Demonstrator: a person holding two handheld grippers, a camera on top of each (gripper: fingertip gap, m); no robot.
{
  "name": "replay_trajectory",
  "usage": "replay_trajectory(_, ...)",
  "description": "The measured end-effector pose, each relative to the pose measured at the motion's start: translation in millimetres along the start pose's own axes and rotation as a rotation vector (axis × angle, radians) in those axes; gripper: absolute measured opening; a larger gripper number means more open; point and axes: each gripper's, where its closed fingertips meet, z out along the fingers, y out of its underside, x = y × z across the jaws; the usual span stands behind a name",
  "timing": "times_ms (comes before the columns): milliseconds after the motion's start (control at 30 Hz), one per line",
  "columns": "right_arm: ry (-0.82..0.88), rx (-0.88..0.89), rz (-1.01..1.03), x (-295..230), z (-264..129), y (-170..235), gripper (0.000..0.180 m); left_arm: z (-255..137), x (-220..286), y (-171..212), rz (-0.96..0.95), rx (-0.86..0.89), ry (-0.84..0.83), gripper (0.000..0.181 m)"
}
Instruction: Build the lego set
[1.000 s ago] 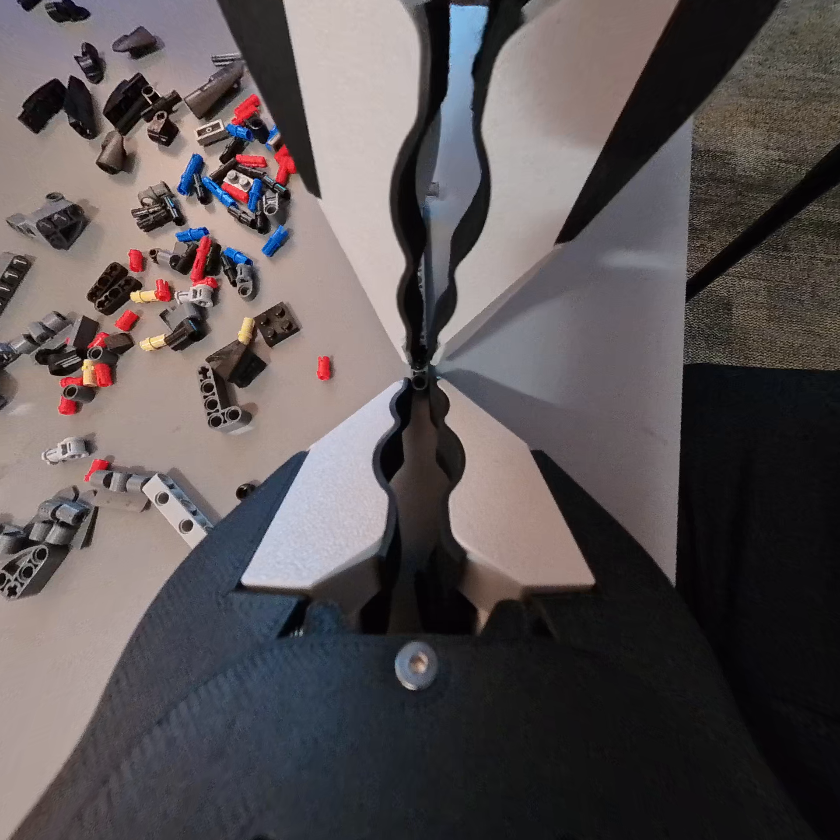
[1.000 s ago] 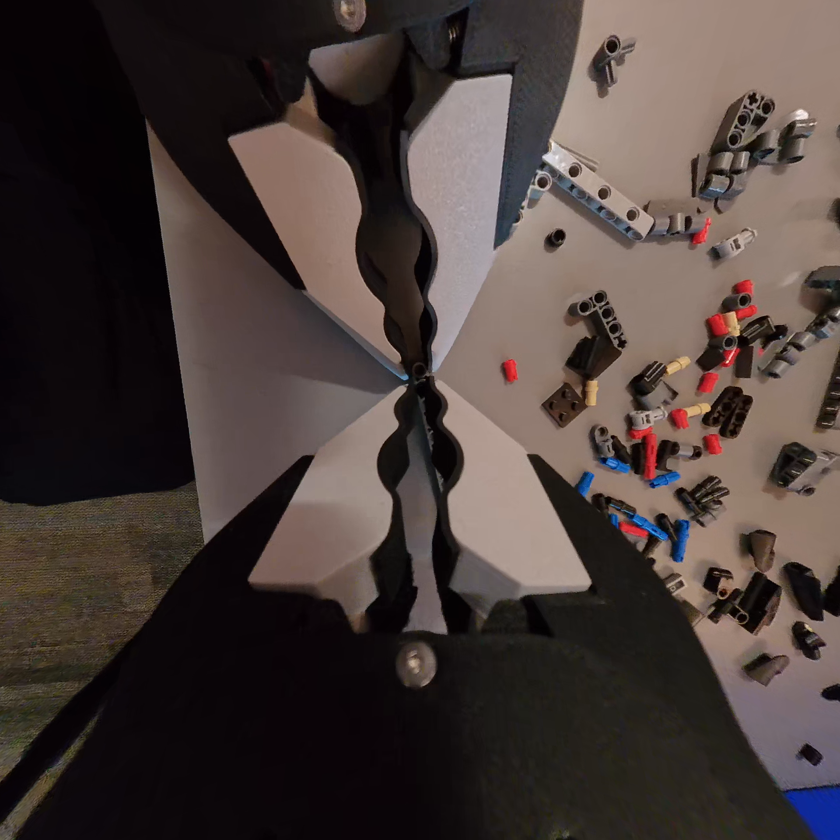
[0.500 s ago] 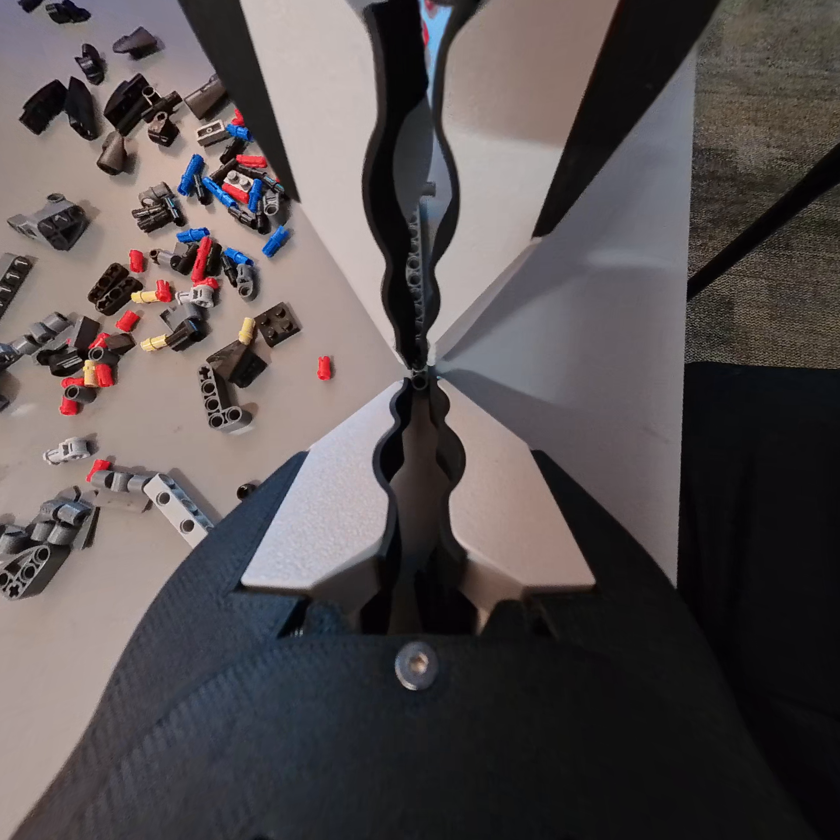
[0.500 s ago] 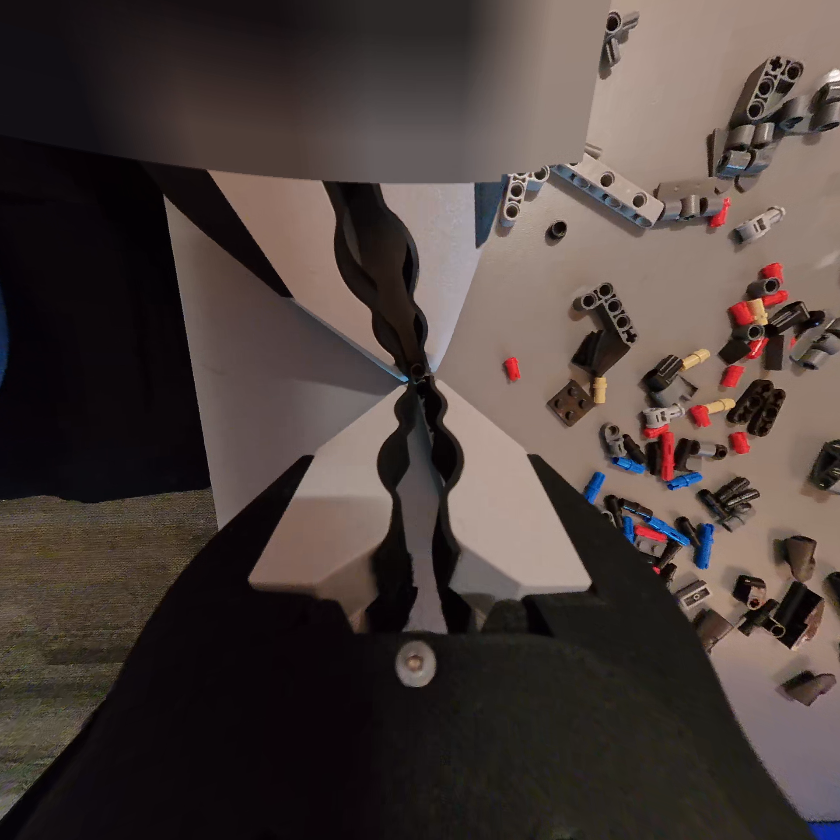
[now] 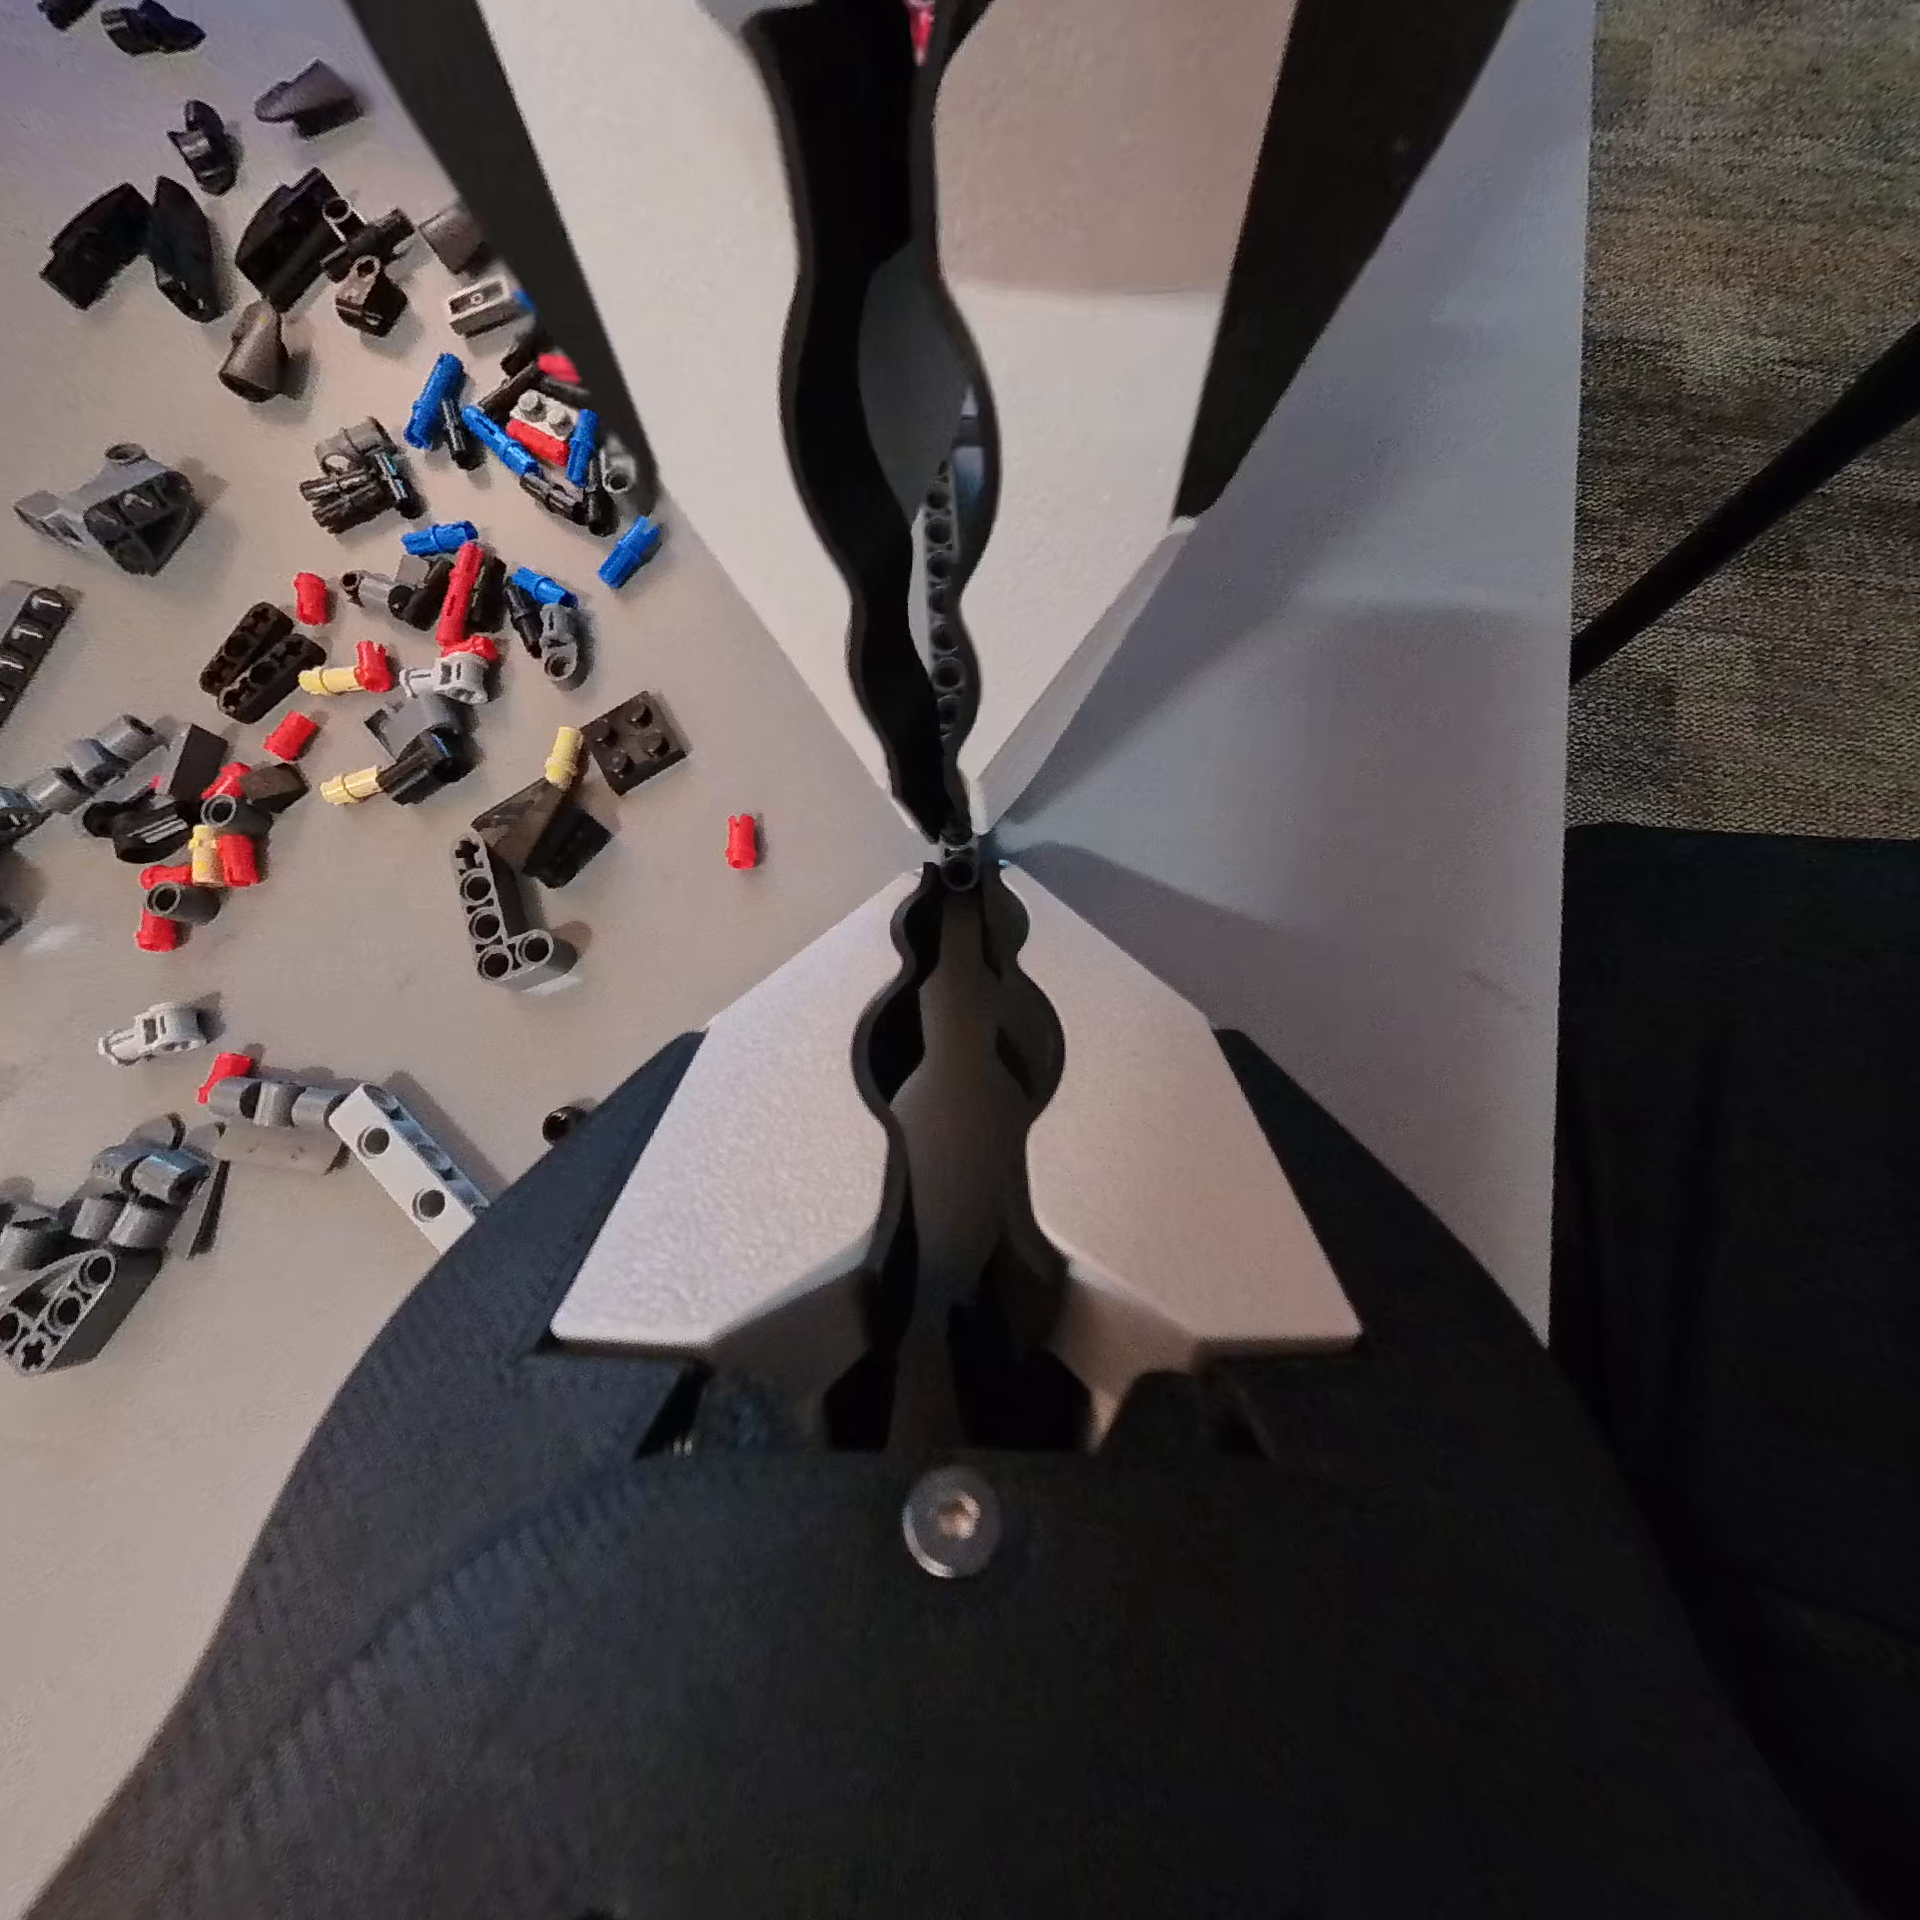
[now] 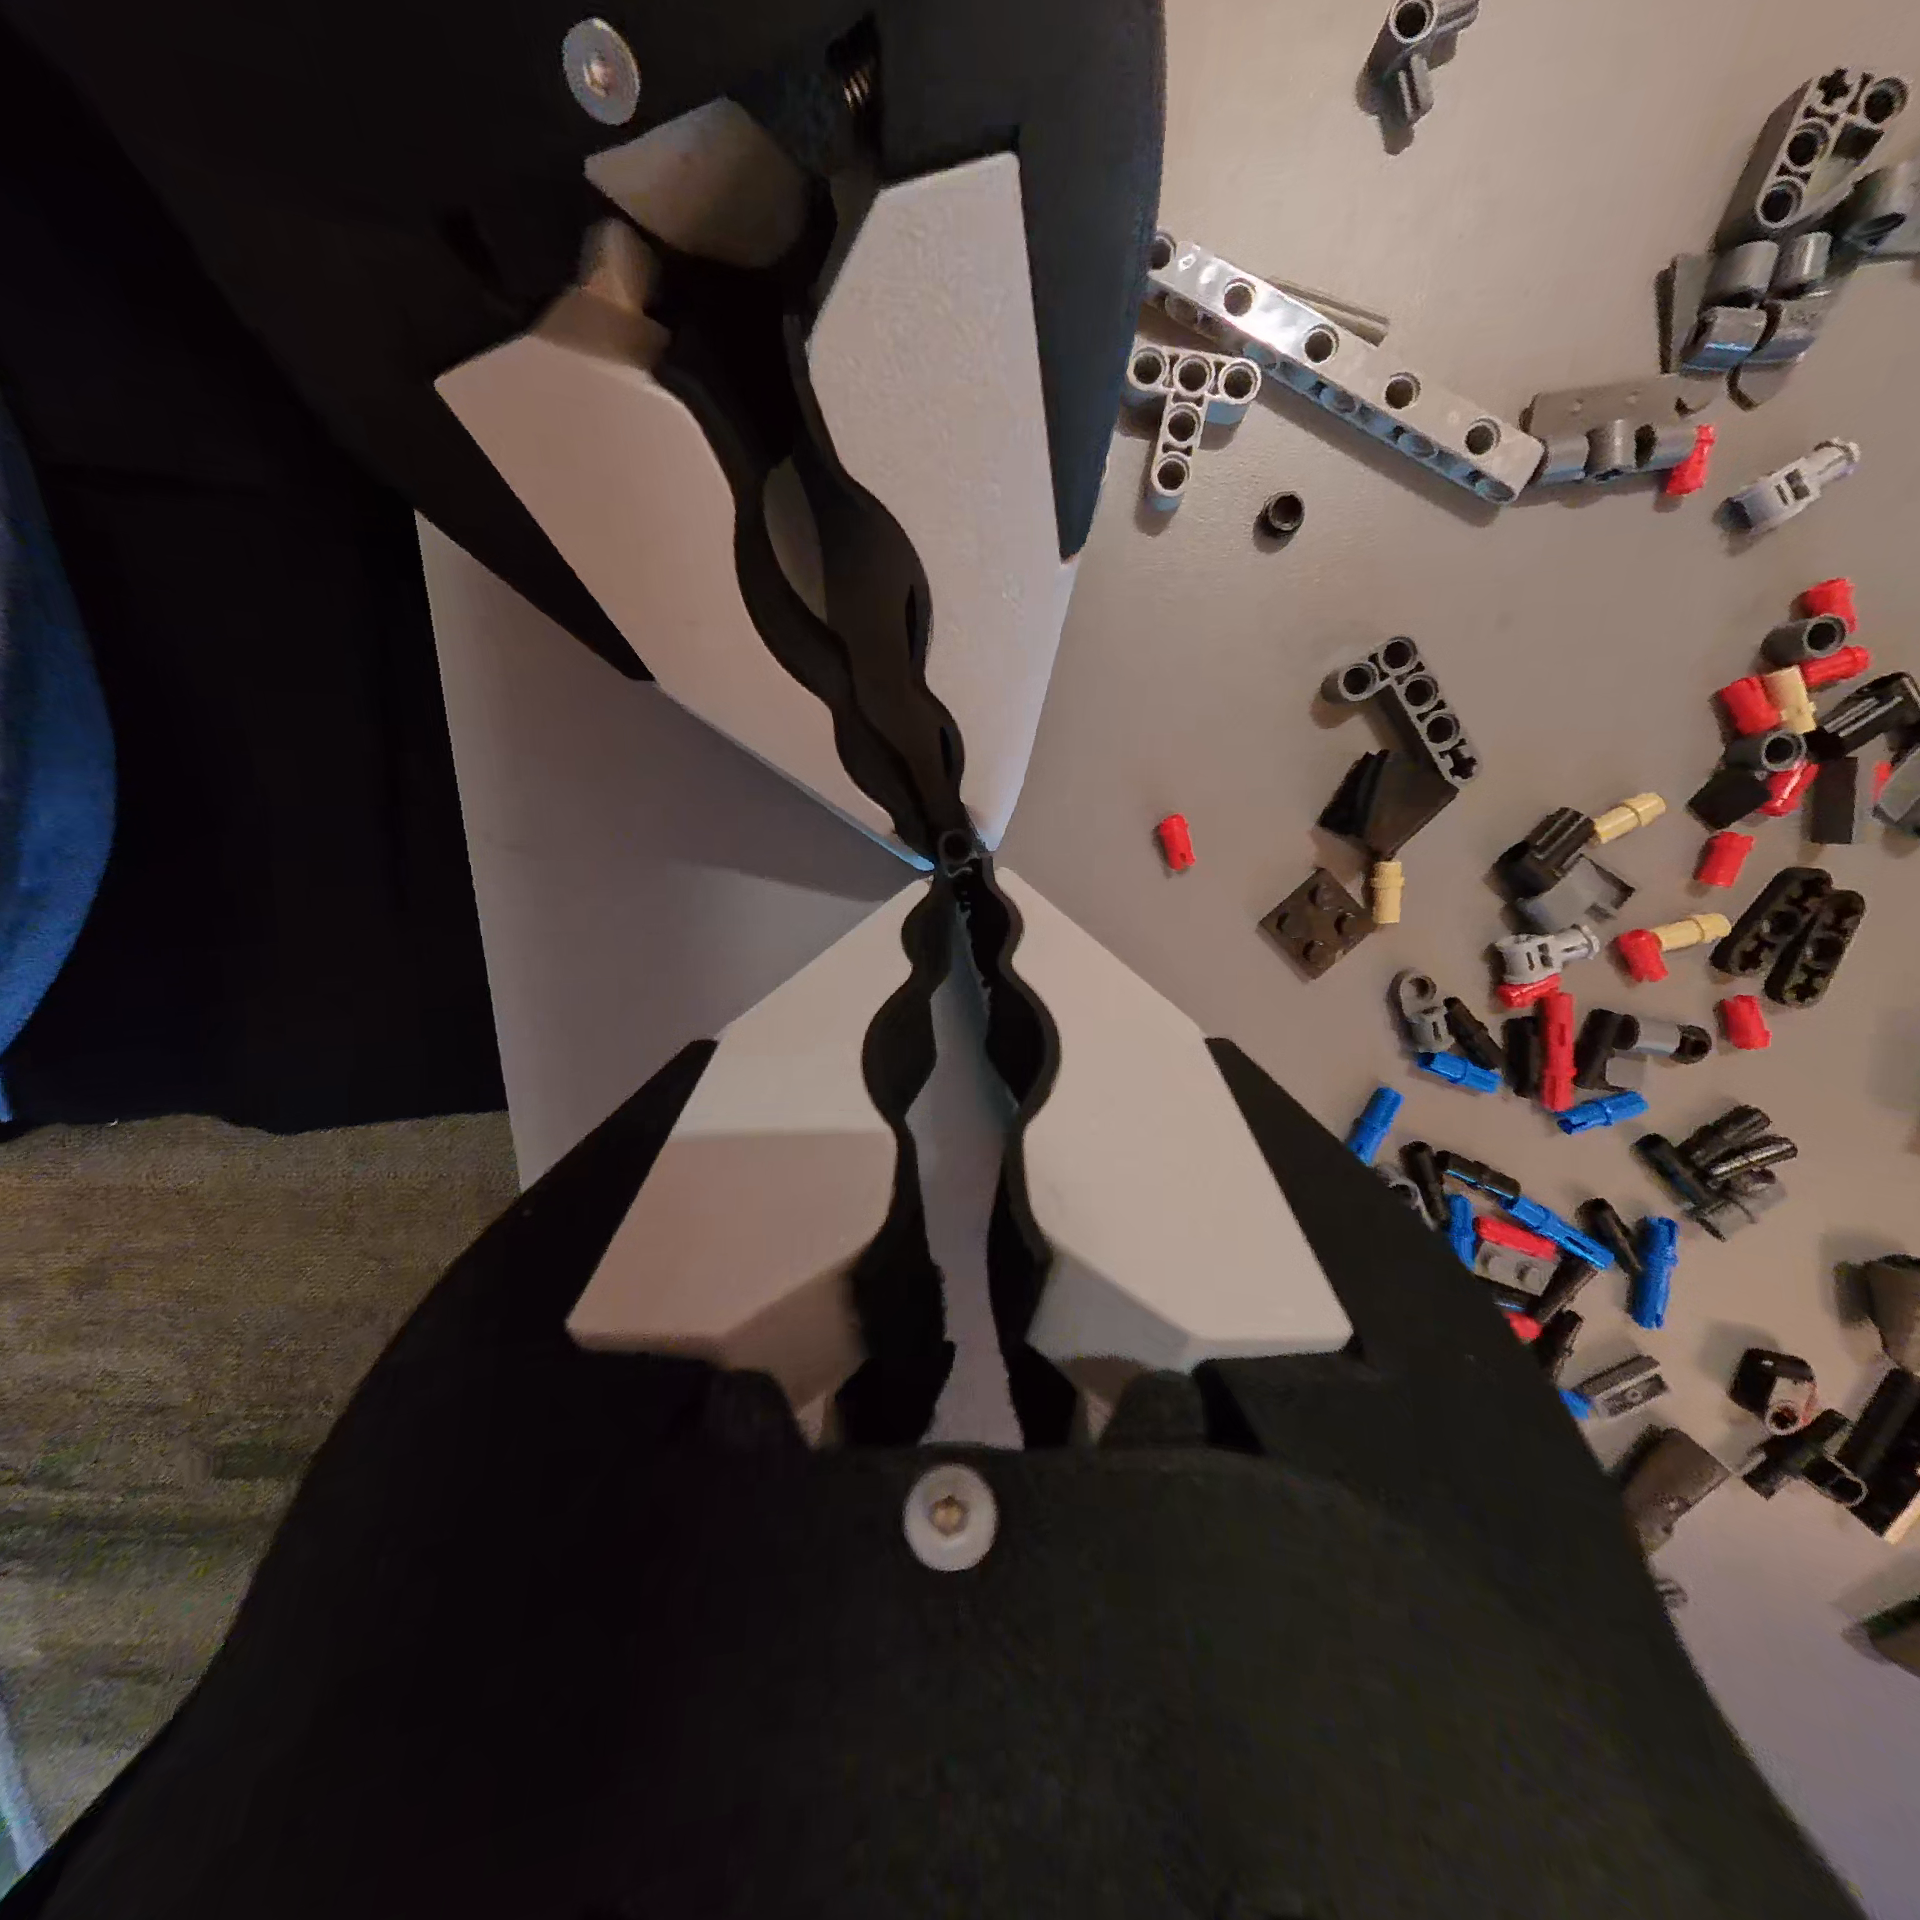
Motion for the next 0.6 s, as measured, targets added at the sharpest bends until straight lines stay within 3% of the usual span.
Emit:
replay_trajectory(267, 0.124, 0.082, -0.022, -0.6, 0.4, 0.6, 0.001, 0.1, -0.1, 0.3, 0.004, 0.0, 0.005, 0.006)
replay_trajectory(600, 0.121, 0.08, 0.012, 1.8, 5.4, 3.3, 0.001, 0.8, -0.5, 0.1, 0.008, -0.002, -0.002, 0.007)
